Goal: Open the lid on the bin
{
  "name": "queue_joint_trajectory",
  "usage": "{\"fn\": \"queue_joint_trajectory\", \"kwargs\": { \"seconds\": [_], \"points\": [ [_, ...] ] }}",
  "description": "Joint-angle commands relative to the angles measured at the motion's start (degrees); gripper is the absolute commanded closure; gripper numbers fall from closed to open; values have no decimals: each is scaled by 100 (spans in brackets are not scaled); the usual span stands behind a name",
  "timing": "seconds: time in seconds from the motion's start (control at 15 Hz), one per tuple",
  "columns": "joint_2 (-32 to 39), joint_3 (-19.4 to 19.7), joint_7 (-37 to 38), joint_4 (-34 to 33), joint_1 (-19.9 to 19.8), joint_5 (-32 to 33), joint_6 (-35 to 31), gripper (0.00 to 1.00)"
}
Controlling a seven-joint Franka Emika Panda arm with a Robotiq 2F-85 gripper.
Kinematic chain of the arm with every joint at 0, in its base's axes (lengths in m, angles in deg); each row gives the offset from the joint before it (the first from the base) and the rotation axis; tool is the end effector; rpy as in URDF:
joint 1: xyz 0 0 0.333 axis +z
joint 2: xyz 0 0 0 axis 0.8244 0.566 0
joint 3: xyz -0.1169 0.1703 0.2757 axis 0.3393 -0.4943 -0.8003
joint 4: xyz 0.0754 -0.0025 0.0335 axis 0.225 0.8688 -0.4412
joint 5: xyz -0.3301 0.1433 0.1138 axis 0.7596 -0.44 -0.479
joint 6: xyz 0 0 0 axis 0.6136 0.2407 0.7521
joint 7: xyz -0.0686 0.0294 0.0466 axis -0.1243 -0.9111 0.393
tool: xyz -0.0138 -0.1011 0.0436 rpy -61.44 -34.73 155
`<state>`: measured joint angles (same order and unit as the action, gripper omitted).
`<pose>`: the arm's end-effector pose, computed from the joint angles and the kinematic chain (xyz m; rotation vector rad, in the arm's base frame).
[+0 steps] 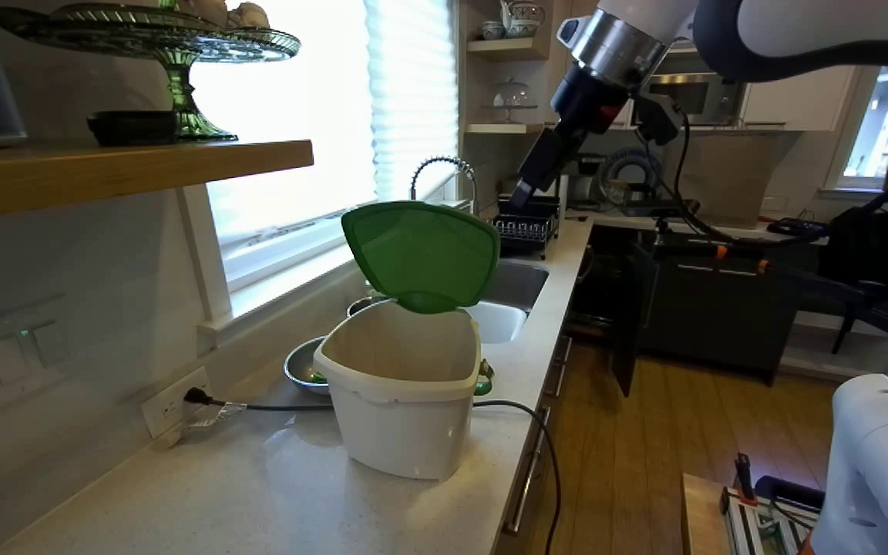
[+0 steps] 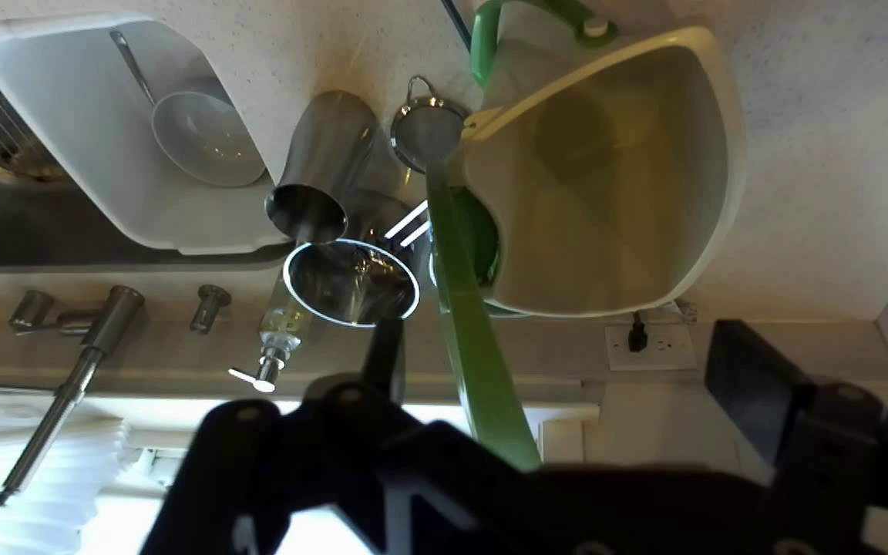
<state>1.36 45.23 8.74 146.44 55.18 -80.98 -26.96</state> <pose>0.3476 0.0072 0.7546 2.9035 -0.0785 0.7930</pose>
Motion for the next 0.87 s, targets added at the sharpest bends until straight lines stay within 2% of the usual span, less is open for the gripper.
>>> {"fn": "queue_joint_trajectory", "kwargs": {
  "seconds": [0.0, 0.27, 0.33, 0.8],
  "points": [
    [-248, -65, 10, 72, -32, -49, 413, 0],
    [-482, -129, 22, 159, -11, -31, 585, 0],
    [-255, -103, -10, -17, -26, -16, 476, 0],
    [-241, -113, -9, -37, -30, -13, 479, 0]
  ]
}}
